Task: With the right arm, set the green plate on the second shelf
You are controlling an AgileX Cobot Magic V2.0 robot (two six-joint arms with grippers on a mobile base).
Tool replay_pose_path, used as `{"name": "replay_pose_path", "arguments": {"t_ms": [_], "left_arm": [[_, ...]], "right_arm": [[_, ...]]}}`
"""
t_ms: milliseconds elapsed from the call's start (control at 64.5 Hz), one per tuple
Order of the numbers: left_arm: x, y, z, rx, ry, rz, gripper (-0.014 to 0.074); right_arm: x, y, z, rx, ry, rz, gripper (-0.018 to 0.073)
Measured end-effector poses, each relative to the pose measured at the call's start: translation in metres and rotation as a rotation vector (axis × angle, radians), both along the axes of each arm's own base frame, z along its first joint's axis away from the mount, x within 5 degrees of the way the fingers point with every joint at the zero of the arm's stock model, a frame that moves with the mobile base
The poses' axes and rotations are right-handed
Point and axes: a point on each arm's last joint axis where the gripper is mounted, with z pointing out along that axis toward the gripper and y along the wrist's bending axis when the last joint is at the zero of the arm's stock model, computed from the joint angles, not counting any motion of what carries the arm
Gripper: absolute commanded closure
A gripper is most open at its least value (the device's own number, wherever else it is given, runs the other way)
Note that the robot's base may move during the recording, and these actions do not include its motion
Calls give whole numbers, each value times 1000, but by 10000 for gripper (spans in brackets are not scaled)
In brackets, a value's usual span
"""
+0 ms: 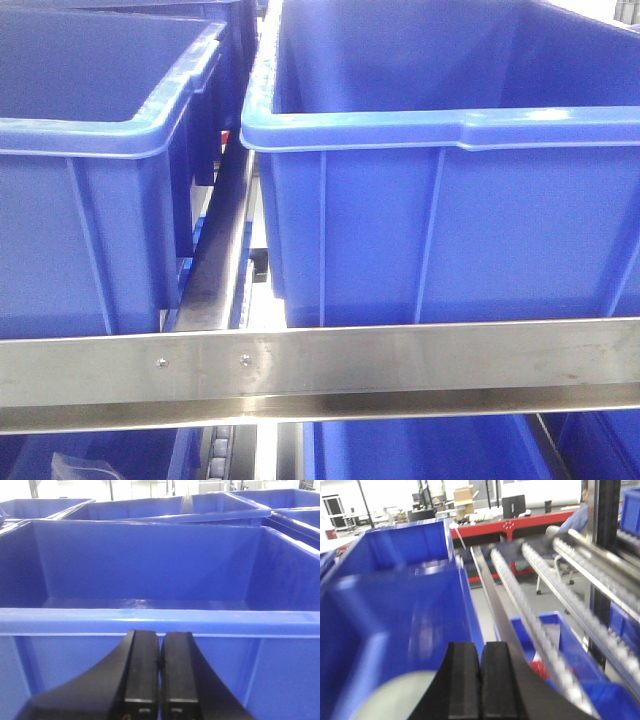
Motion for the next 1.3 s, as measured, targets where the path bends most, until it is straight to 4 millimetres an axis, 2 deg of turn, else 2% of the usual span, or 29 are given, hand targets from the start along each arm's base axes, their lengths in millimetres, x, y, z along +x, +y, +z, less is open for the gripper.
{"name": "replay_pose_path", "arguments": {"t_ms": [217,356,635,852,1100,1302], "left_arm": [[0,0,0,0,0,0,466],[0,0,0,0,0,0,466],[0,0,0,0,0,0,466],[0,0,0,0,0,0,466],[0,0,0,0,0,0,466],[0,0,0,0,0,0,466]], "right_arm": [[-18,6,-82,-12,-28,81,513],[-22,9,-110,-15,-59,118,513],[-21,12,-116,27,-82,151,513],[-25,14,-120,85,-166,186,513],[-24,11,-127,-105,-165,129,513],[-24,10,-129,-150,-142,117,513]]}}
